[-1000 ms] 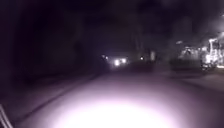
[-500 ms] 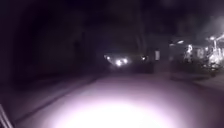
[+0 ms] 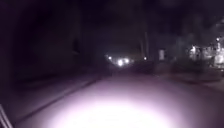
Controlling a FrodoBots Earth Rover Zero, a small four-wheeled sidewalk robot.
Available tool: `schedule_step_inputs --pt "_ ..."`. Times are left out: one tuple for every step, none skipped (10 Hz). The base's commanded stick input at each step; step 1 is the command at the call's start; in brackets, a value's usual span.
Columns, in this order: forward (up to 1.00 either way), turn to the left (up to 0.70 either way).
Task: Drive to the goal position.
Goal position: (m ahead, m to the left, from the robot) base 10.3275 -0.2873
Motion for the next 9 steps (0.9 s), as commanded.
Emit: schedule_step_inputs --pt "1.0 0.0" --pt "1.0 0.0" --pt "1.0 0.0" --pt "1.0 0.0" --pt "1.0 0.0" --pt "1.0 0.0" --pt "1.0 0.0" --pt "1.0 0.0" --pt "1.0 0.0"
